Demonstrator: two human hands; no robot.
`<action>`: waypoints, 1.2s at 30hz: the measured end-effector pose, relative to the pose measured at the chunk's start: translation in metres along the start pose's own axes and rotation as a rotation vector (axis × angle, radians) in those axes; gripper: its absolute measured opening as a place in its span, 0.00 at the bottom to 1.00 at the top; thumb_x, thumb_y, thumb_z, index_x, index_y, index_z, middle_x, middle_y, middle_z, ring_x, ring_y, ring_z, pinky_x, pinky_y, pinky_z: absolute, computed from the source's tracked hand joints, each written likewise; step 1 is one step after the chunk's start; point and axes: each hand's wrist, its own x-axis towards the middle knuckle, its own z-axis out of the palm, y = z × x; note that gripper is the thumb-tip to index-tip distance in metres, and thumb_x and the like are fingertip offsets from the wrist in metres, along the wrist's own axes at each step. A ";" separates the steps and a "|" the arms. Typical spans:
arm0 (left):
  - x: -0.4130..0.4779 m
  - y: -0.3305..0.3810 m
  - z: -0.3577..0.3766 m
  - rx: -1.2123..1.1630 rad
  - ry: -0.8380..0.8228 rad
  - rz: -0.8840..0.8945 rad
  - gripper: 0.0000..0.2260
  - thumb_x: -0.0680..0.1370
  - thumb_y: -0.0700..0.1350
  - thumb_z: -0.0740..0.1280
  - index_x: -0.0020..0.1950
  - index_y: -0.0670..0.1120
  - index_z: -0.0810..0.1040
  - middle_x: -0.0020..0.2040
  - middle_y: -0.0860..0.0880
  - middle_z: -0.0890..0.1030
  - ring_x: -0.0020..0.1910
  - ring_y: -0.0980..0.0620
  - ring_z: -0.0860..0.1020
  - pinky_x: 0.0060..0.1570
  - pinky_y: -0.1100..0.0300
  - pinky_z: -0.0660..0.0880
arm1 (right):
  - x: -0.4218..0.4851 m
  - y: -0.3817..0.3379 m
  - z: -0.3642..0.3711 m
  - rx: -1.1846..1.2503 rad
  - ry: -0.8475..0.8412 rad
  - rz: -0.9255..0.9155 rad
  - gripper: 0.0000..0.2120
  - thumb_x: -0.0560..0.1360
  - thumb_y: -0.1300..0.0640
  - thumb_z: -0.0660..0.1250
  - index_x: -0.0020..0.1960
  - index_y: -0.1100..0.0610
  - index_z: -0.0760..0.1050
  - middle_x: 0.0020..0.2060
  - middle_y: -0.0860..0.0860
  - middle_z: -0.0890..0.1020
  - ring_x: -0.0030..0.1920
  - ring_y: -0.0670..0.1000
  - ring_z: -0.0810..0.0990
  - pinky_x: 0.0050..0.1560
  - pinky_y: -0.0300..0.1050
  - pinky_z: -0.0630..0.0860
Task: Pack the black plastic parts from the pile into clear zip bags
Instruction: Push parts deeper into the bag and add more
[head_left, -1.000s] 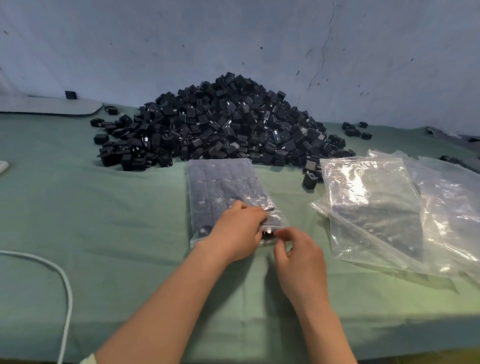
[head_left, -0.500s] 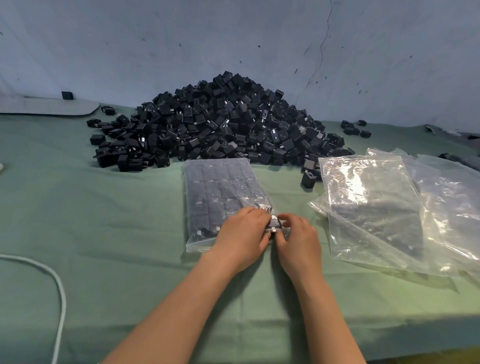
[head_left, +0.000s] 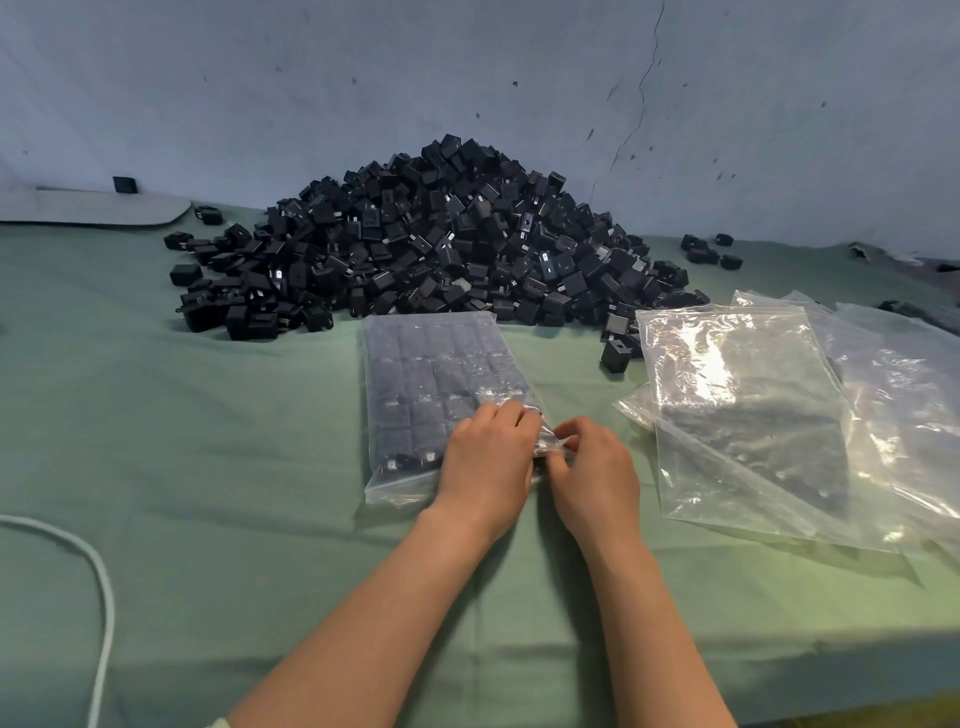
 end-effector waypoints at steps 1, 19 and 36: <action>0.000 0.000 0.001 -0.002 0.005 -0.006 0.10 0.78 0.41 0.59 0.58 0.48 0.71 0.58 0.50 0.73 0.57 0.48 0.70 0.50 0.56 0.68 | 0.001 0.000 0.000 0.000 -0.001 0.002 0.11 0.75 0.59 0.63 0.58 0.56 0.75 0.53 0.55 0.79 0.56 0.57 0.75 0.56 0.50 0.71; -0.003 -0.001 0.005 -0.007 0.038 -0.047 0.12 0.78 0.39 0.60 0.61 0.48 0.71 0.61 0.51 0.73 0.60 0.49 0.68 0.50 0.58 0.68 | -0.002 0.003 0.005 0.010 0.019 -0.029 0.12 0.75 0.58 0.64 0.58 0.56 0.74 0.54 0.54 0.78 0.57 0.57 0.73 0.58 0.51 0.69; 0.000 0.000 0.007 0.035 0.076 -0.081 0.11 0.77 0.39 0.62 0.58 0.48 0.69 0.58 0.50 0.73 0.57 0.48 0.69 0.48 0.59 0.65 | -0.001 0.005 0.008 -0.009 0.038 -0.023 0.11 0.75 0.57 0.65 0.57 0.56 0.74 0.53 0.54 0.78 0.56 0.57 0.74 0.58 0.50 0.69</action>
